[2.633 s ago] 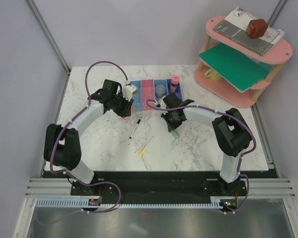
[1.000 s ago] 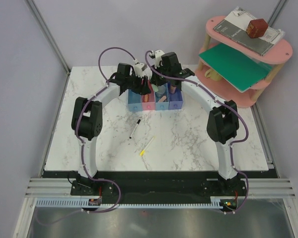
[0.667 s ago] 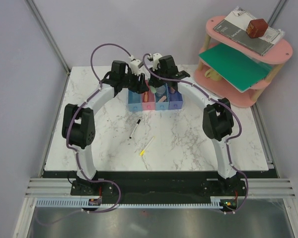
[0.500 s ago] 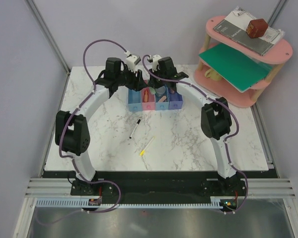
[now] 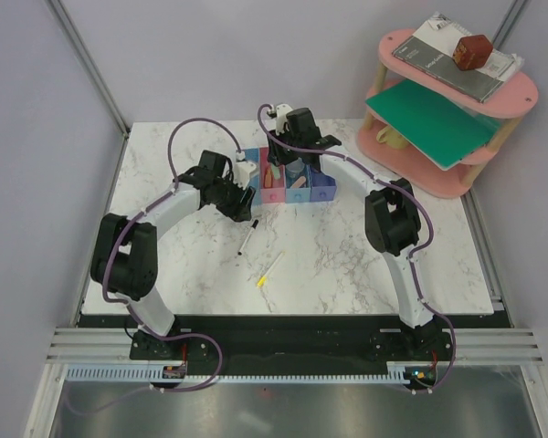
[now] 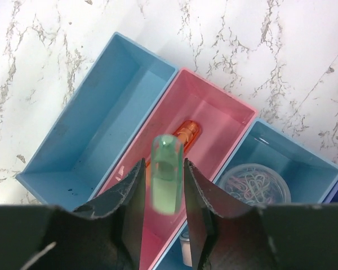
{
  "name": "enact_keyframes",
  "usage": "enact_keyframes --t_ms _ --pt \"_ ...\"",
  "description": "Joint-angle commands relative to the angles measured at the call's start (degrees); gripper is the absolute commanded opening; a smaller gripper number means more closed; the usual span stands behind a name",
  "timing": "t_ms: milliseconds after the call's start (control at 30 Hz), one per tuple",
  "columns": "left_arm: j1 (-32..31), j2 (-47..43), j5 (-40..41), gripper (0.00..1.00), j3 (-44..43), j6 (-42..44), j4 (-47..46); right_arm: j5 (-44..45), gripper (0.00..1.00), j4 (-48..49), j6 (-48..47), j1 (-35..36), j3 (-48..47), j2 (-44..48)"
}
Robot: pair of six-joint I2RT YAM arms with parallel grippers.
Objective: Sort the stationery into containers
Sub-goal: Place the stationery in the storage box.
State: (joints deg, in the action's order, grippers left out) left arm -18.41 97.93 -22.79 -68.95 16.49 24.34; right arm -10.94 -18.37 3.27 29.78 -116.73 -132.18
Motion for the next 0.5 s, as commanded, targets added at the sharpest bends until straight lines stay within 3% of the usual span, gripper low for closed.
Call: enact_keyframes --t_ms 0,233,467 --pt "-0.48 -5.55 4.76 0.60 3.64 6.36 3.61 -0.49 0.40 2.38 -0.02 0.37 -0.97 1.39" --pt "-1.53 -6.52 4.86 0.60 7.86 5.75 3.44 0.21 0.47 2.73 -0.98 0.37 2.90 4.91" --pt "-3.82 -5.21 5.56 0.59 9.09 4.78 2.12 -1.10 0.47 0.88 -4.93 0.37 13.60 15.96"
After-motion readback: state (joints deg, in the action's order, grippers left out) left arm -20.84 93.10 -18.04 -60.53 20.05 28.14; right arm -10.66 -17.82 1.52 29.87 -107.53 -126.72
